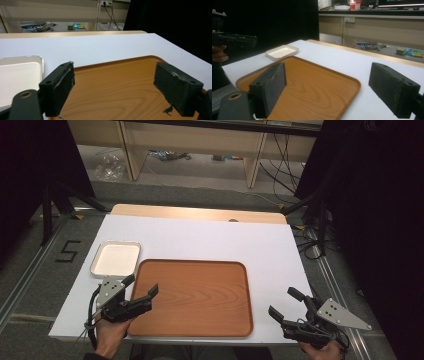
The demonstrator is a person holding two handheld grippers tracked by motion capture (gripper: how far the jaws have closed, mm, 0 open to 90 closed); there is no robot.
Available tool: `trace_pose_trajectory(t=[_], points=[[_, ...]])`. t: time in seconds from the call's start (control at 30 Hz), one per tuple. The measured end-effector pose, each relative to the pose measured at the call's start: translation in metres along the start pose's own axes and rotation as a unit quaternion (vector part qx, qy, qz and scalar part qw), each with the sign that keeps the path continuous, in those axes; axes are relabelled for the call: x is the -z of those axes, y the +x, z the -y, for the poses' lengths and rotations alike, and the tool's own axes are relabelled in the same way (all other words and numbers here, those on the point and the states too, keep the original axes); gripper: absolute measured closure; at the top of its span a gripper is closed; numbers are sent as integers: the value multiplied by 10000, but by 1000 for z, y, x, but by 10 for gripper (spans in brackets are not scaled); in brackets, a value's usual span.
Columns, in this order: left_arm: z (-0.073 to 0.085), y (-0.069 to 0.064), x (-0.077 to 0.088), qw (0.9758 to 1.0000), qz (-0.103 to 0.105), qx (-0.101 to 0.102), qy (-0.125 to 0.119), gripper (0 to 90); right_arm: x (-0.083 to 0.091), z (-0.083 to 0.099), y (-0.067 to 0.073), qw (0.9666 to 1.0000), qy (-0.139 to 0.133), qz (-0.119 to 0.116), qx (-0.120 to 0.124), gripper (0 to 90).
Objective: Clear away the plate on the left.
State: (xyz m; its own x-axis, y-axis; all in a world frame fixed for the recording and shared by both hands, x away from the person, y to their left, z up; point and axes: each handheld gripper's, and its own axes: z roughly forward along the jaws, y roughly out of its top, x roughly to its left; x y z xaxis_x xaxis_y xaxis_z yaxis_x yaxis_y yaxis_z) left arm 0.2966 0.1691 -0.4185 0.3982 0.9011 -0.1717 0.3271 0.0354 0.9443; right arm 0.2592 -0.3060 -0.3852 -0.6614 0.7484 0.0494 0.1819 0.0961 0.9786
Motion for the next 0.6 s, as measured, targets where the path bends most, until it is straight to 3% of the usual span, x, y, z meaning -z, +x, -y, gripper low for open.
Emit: trace_pose_trajectory(t=[0.6], points=[[4,21,-13,9991,-369,60,193,177,-1,0,0,10000,15,-54,-44,154]])
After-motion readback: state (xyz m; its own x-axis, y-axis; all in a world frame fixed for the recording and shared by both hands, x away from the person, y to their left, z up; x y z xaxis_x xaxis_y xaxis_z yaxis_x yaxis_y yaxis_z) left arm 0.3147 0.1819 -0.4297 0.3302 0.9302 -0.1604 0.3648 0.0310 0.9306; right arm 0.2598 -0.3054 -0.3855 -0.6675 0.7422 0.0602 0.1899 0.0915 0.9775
